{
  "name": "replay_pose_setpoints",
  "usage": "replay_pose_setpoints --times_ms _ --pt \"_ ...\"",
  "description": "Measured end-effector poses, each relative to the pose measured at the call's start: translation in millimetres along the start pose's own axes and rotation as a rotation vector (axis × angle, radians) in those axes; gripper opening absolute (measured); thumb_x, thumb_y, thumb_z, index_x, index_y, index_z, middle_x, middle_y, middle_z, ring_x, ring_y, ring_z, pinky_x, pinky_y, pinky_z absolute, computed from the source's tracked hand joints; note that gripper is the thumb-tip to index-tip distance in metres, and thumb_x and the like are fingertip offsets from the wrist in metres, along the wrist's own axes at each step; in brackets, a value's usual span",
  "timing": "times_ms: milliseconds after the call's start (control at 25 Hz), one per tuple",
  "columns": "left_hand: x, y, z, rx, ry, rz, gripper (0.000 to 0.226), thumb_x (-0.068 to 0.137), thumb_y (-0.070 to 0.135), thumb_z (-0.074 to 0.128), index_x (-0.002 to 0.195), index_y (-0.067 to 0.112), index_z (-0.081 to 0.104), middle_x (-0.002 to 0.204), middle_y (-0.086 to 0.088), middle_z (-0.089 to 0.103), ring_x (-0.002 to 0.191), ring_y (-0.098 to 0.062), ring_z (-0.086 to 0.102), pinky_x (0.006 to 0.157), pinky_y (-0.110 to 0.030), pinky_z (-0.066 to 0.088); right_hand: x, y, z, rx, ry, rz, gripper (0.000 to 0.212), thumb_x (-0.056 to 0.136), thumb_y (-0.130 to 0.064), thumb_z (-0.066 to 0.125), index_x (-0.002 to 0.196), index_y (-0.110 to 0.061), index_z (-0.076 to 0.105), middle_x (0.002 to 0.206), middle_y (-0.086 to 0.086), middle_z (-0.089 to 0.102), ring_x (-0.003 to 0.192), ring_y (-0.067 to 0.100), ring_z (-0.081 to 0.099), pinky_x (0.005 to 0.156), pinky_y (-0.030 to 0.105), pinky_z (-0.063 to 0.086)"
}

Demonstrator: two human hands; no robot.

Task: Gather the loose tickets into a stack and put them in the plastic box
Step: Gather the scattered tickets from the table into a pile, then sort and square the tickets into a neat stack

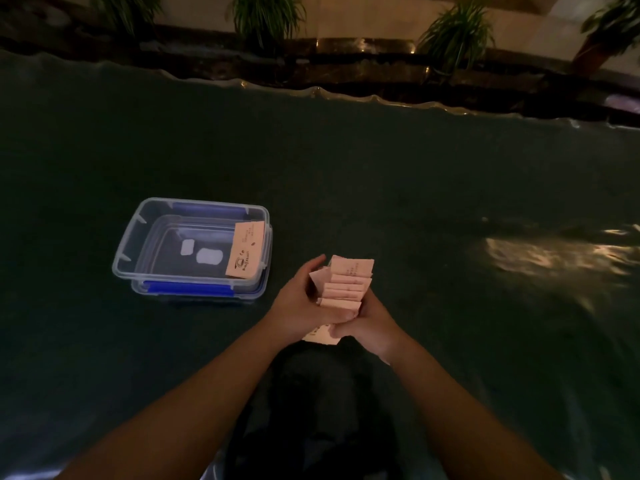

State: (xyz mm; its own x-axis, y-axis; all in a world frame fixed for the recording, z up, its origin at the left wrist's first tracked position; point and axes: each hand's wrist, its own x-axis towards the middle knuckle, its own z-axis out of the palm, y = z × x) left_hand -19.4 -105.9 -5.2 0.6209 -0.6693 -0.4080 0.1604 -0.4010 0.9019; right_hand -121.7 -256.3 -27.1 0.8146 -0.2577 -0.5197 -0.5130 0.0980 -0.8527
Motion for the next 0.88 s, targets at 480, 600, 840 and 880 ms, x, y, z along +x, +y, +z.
replay_pose_setpoints --times_ms 480,600,840,880 --pt "-6 -39 -13 0.142 -0.213 0.073 0.133 0.069 0.015 0.094 0.159 0.036 -0.001 0.143 0.019 0.047 0.129 0.009 0.051 0.113 -0.018 0.035 -9 12 27 -0.321 -0.03 -0.152 0.046 0.096 -0.01 0.074 0.139 -0.018 0.062 0.125 -0.005 0.073 0.106 0.004 0.075 0.101 0.033 0.061" --pt "-7 -48 -18 0.157 -0.214 0.07 0.145 0.061 0.032 0.097 0.163 0.031 -0.006 0.149 0.019 0.042 0.136 0.008 0.045 0.117 -0.022 0.03 -15 27 26 -0.28 -0.046 -0.132 0.107 0.075 0.015 0.084 0.16 -0.014 0.026 0.149 0.0 0.056 0.13 -0.006 0.06 0.106 0.013 0.046" --pt "-3 -40 -12 0.219 -0.11 0.097 0.106 0.074 0.027 0.093 0.152 0.032 0.023 0.131 0.031 0.047 0.121 0.018 0.05 0.118 -0.029 0.038 -9 10 42 -0.219 0.09 -0.119 0.097 0.084 0.007 0.079 0.157 -0.025 0.024 0.132 -0.012 0.058 0.116 -0.004 0.068 0.097 0.02 0.057" --pt "-2 -38 -13 0.22 -0.104 0.105 0.105 0.073 0.028 0.093 0.151 0.034 0.021 0.132 0.028 0.049 0.123 0.014 0.051 0.117 -0.03 0.038 -7 8 40 -0.203 0.08 -0.118 0.095 0.085 0.009 0.079 0.156 -0.024 0.025 0.131 -0.012 0.058 0.113 -0.009 0.067 0.097 0.017 0.057"
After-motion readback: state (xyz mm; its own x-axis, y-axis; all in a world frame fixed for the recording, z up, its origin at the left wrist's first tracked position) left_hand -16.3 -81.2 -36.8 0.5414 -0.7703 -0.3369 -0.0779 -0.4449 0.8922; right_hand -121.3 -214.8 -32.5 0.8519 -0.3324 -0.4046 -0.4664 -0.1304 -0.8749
